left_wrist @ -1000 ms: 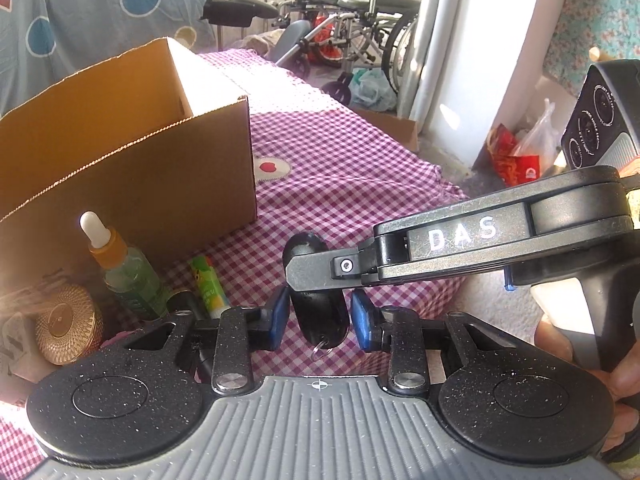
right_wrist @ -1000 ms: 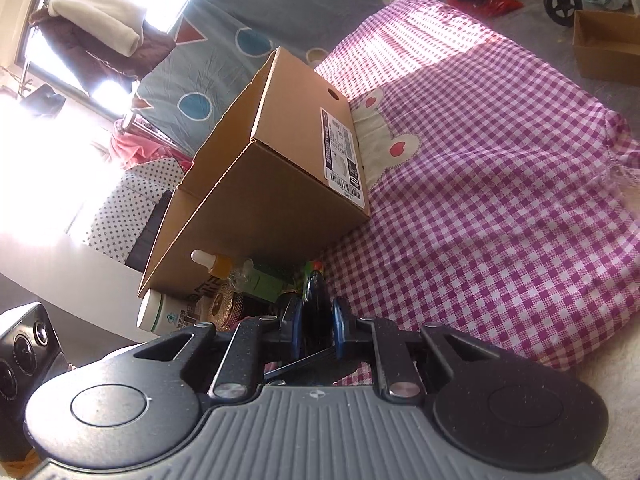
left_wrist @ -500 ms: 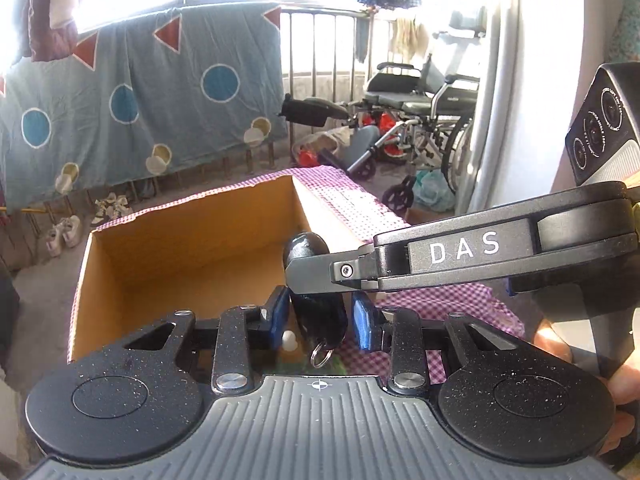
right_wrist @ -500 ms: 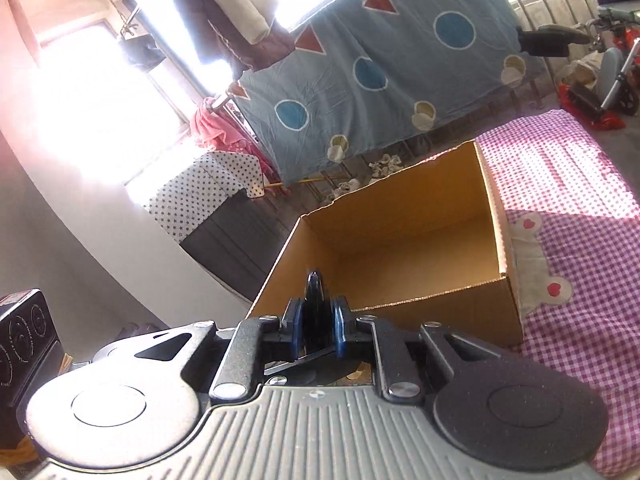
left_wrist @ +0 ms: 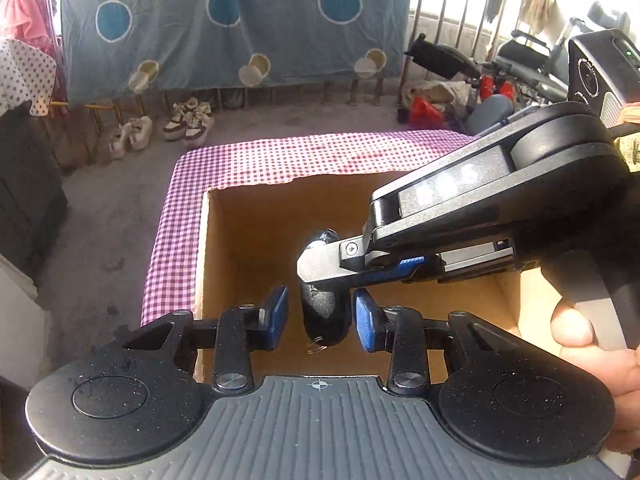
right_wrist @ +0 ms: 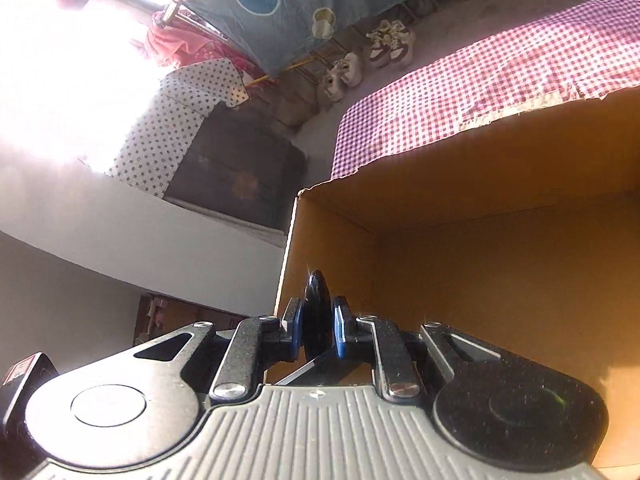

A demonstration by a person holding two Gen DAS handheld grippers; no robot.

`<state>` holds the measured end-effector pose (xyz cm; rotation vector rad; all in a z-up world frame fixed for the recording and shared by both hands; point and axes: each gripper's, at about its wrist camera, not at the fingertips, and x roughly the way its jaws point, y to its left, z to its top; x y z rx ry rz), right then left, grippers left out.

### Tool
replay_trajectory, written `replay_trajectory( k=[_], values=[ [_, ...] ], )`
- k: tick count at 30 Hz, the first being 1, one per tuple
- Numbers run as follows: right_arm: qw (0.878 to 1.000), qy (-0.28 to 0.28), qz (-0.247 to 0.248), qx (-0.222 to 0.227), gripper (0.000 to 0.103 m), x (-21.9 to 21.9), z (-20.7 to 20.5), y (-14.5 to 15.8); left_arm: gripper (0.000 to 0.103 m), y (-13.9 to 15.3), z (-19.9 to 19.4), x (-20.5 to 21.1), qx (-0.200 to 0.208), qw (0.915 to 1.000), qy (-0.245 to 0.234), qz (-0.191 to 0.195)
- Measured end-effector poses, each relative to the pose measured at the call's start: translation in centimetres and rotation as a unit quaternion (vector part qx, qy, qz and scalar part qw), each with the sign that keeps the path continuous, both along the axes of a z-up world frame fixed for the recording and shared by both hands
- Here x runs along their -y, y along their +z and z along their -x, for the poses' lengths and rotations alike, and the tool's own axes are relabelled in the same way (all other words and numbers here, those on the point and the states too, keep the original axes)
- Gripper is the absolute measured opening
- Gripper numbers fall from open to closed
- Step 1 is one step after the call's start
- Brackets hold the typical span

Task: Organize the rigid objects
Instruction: 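Carry the black cylinder with the right tool into the box and release, then move the right tool back to the green glue stick and grasp it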

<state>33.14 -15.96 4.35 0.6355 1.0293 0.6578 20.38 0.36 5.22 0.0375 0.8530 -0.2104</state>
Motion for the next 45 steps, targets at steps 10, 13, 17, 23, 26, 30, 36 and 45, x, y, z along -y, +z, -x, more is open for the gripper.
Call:
replay_trajectory(
  k=[10,13,17,23,26,30,36,45],
  values=[
    [0.998,-0.013,0.046,-0.052,0.020,-3.6,-5.8,-5.4,0.040,0.8,0.5,-2.8,0.015,0.9993,0.027,0.022],
    [0.997,-0.022,0.050,-0.056,0.020,-3.7,-6.2,-6.0,0.041,1.0,0.9,-2.7,0.017,0.9993,0.023,0.025],
    [0.997,-0.025,0.042,-0.052,0.021,-2.7,-5.4,-5.3,0.042,1.4,0.9,-3.0,0.022,0.9990,0.023,0.032],
    [1.000,-0.026,-0.002,-0.001,0.021,1.7,0.5,-0.8,0.044,3.4,3.6,-3.0,0.047,0.9978,0.010,0.046],
    [0.999,-0.027,-0.026,0.035,0.021,4.9,5.1,1.3,0.050,4.5,6.1,-2.5,0.065,0.9966,-0.006,0.051],
    [0.995,-0.036,-0.046,0.084,0.025,9.0,12.7,2.9,0.058,5.1,9.5,-1.5,0.080,0.9946,-0.035,0.056],
    [0.985,-0.095,-0.042,0.134,0.041,14.4,23.3,0.8,0.060,3.3,12.8,0.7,0.062,0.9927,-0.085,0.060],
    [0.972,-0.191,0.030,0.131,0.041,16.1,28.6,-6.3,0.060,-2.5,16.3,7.4,0.035,0.9836,-0.173,0.039]
  ],
)
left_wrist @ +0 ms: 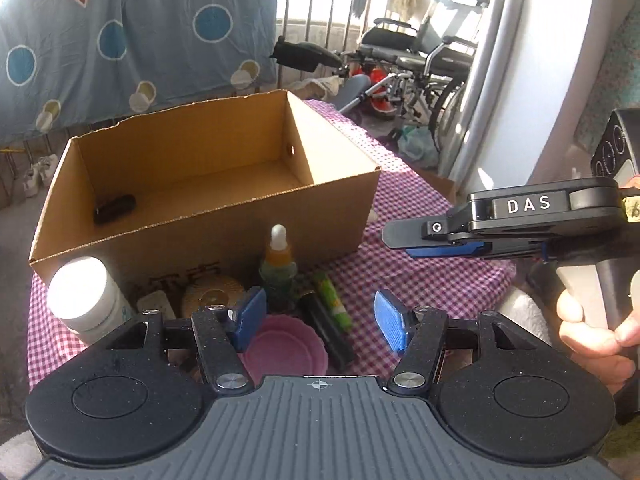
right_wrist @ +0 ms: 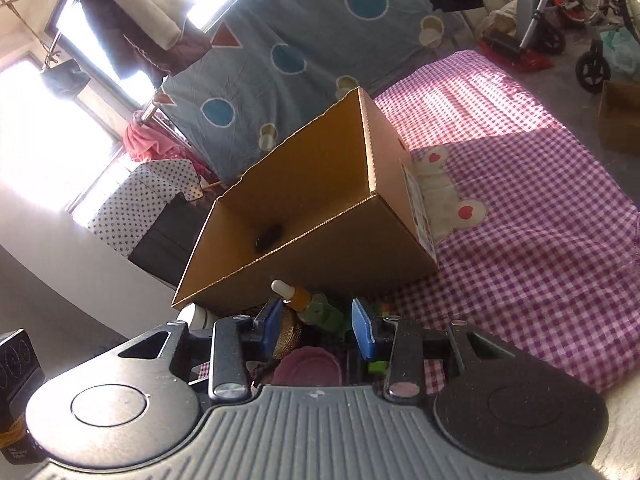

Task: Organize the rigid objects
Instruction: 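Move the right tool back to the green glue stick and grasp it, then lift the green glue stick with the right tool and drop it into the box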

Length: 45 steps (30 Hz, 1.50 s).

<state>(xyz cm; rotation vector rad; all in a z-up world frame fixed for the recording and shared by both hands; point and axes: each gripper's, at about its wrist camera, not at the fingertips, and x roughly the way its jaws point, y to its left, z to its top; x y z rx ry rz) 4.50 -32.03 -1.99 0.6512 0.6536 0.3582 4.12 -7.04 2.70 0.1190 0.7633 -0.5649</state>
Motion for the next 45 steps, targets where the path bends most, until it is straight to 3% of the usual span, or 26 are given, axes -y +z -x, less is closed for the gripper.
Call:
replay_trajectory(
  k=[4,9,12,24,38,45],
  values=[
    [1.000,0.002,0.011,-0.019,0.039,-0.6,-1.0,-2.2,0.056,-2.5,0.2,4.0,0.020,0.9981,-0.031,-0.048],
    [0.998,0.026,0.040,-0.040,0.035,-2.0,-3.9,-3.8,0.038,-4.5,-1.0,6.3,0.007,0.9965,-0.034,-0.076],
    [0.996,0.039,0.060,-0.048,0.031,-2.7,-5.1,-4.5,0.033,-5.3,-1.5,6.8,-0.007,0.9956,-0.038,-0.086],
    [0.990,0.069,0.115,-0.047,0.018,-4.8,-7.2,-5.4,0.031,-6.2,-1.9,7.0,-0.027,0.9943,-0.046,-0.092],
    [0.997,0.027,0.026,-0.074,0.016,-0.3,-4.3,-7.1,0.034,-7.3,-2.4,9.5,-0.086,0.9894,-0.074,-0.091],
    [0.997,0.020,0.004,-0.078,0.016,0.9,-3.4,-7.6,0.032,-7.2,-2.2,10.2,-0.068,0.9896,-0.068,-0.107]
  ],
)
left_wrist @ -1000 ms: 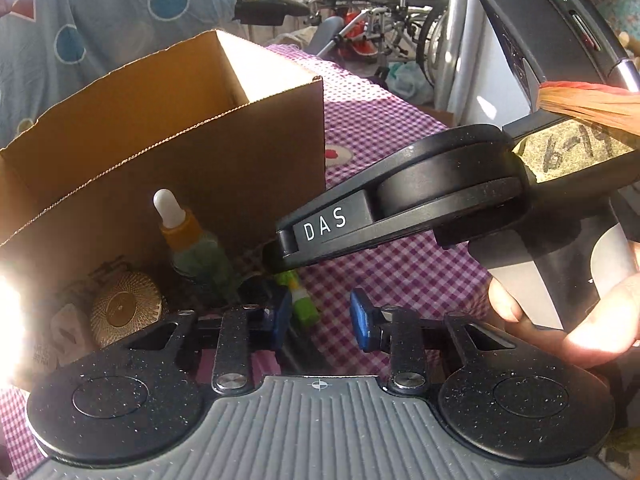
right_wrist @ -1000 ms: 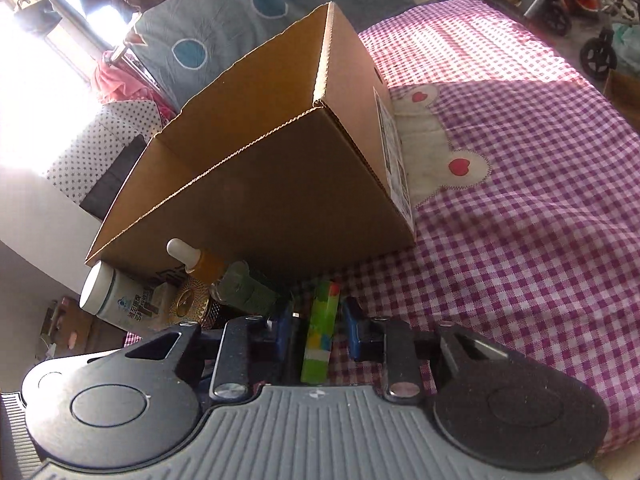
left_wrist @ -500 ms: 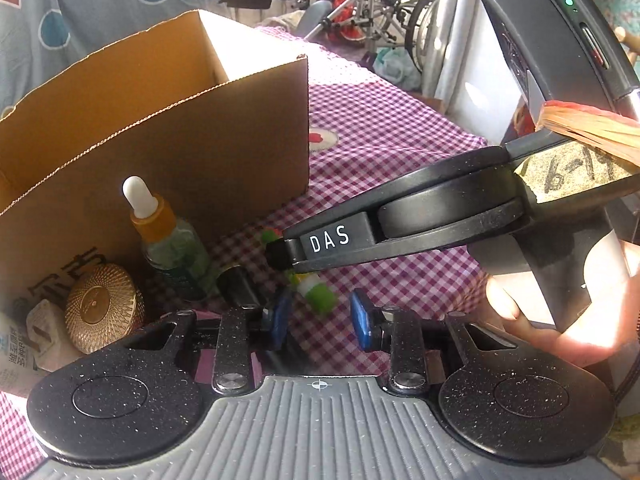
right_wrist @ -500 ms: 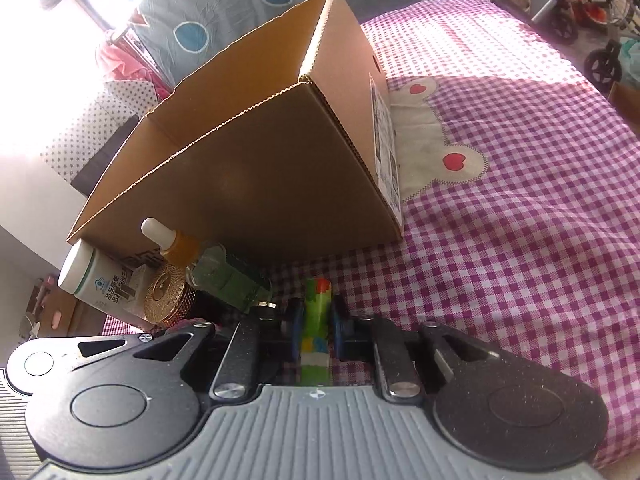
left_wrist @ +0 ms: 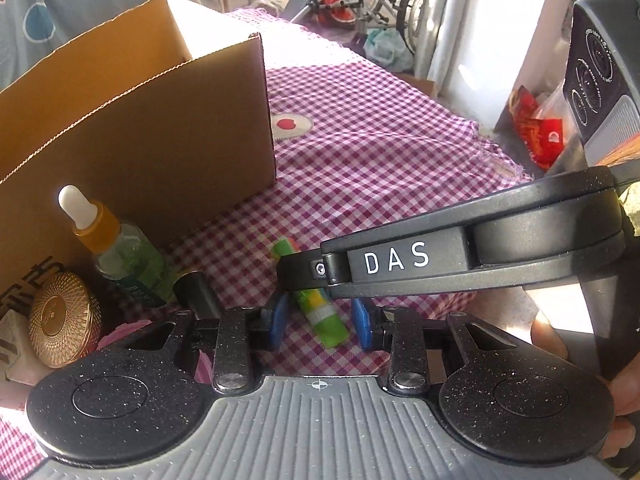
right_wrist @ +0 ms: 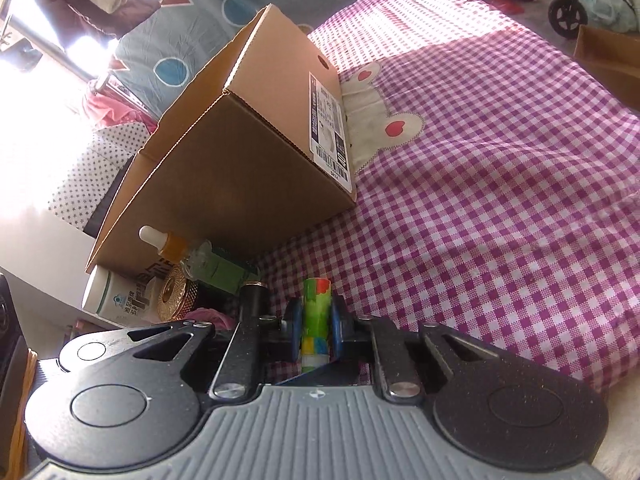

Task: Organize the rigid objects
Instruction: 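Lift the green glue stick with the right tool and drop it into the box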

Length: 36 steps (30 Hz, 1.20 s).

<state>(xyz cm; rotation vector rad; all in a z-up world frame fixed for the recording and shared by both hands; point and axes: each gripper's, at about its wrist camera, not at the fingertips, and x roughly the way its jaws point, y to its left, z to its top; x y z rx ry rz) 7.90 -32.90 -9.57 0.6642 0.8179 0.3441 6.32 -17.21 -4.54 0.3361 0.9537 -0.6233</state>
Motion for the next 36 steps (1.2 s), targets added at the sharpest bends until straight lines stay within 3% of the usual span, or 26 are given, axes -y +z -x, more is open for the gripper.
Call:
replay_trajectory(
  k=[21,36],
  values=[
    [0.999,-0.020,-0.034,0.012,0.017,1.3,1.2,-0.1,0.026,0.5,0.6,1.0,0.022,0.9998,0.001,-0.002],
    [0.997,-0.034,-0.024,0.062,0.017,1.0,3.3,4.5,0.026,3.9,1.9,-0.1,0.065,0.9972,-0.001,0.036]
  ],
)
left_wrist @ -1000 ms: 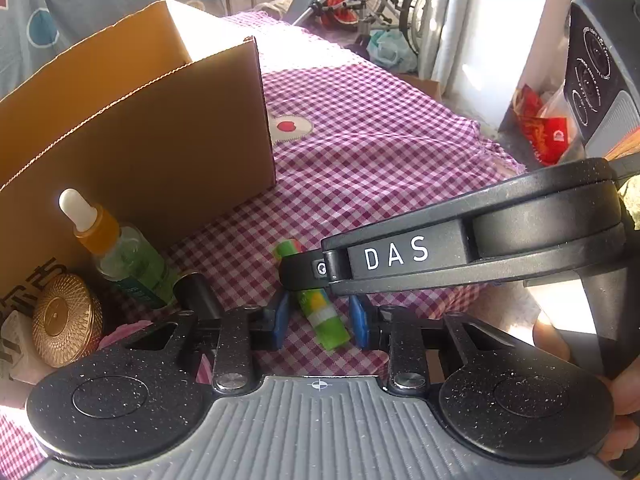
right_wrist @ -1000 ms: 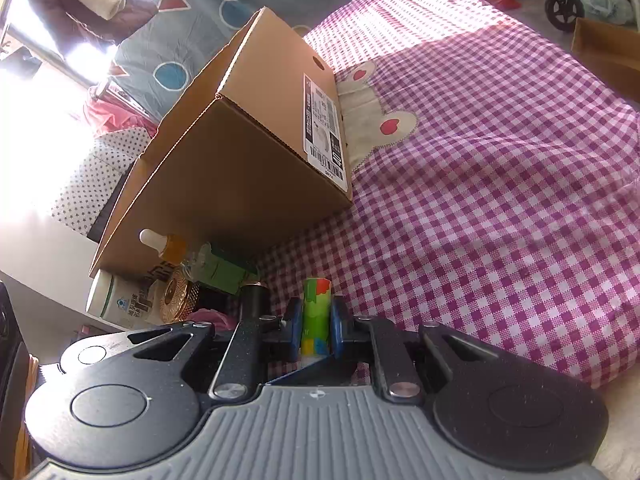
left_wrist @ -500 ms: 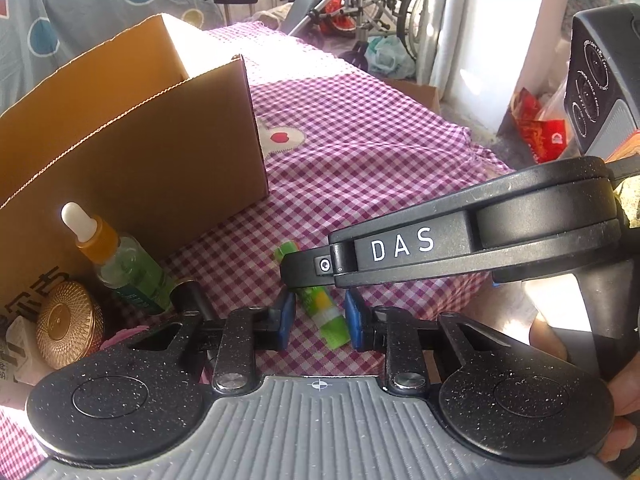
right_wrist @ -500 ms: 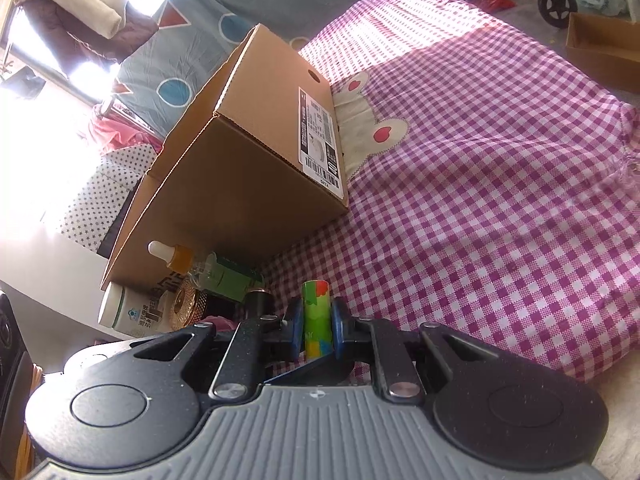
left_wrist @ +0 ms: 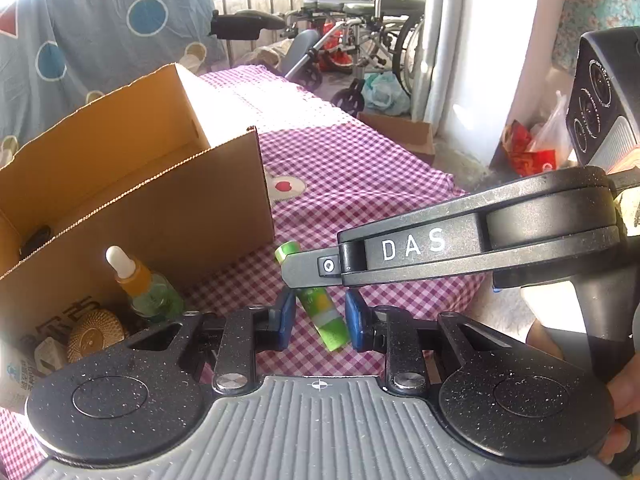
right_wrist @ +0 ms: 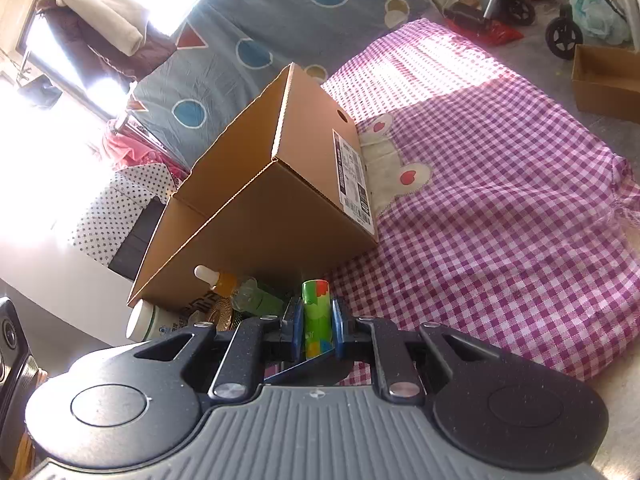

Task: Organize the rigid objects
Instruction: 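Lift the green glue stick with the right tool and drop it into the box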

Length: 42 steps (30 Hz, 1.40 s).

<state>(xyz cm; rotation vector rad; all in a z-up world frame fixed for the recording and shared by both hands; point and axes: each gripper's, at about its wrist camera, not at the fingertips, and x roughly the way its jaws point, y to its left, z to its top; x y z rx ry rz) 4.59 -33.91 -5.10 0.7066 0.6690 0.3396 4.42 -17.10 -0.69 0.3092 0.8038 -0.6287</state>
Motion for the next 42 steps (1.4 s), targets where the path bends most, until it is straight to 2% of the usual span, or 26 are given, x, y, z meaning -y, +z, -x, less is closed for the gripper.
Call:
replay_trajectory(
  k=[5,10,14,17,20,24,27,31,38,42],
  values=[
    [0.999,0.003,0.017,0.040,0.017,-1.3,0.9,3.4,0.026,2.6,0.8,-1.5,0.030,0.9992,0.006,0.025],
    [0.995,0.026,0.041,0.089,0.017,-3.5,0.5,7.6,0.026,5.9,1.0,-4.0,0.063,0.9960,0.035,0.053],
    [0.988,0.065,0.060,0.123,0.017,-6.2,-1.6,10.6,0.026,8.3,0.1,-6.4,0.087,0.9915,0.070,0.068],
    [0.983,0.101,0.075,0.133,0.017,-8.8,-4.2,12.3,0.026,9.4,-1.4,-8.4,0.088,0.9885,0.098,0.075],
    [0.980,0.141,0.078,0.115,0.017,-11.2,-7.8,13.3,0.026,9.7,-3.6,-10.0,0.073,0.9869,0.122,0.076],
    [0.977,0.187,0.086,0.061,0.017,-14.4,-13.6,13.4,0.026,8.8,-7.9,-12.0,0.042,0.9852,0.151,0.070],
    [0.973,0.214,0.090,0.004,0.017,-16.5,-18.2,12.3,0.026,7.4,-11.6,-13.8,-0.014,0.9826,0.173,0.067],
    [0.964,0.240,0.077,-0.078,0.017,-18.3,-23.8,10.0,0.026,5.0,-15.5,-16.2,-0.077,0.9733,0.204,0.073],
    [0.947,0.267,0.086,-0.156,0.018,-21.3,-29.4,6.6,0.029,2.2,-18.4,-17.7,-0.112,0.9655,0.233,0.029],
    [0.942,0.266,0.100,-0.181,0.020,-22.3,-30.6,5.4,0.035,2.3,-18.3,-17.9,-0.108,0.9638,0.242,0.023]
  ],
)
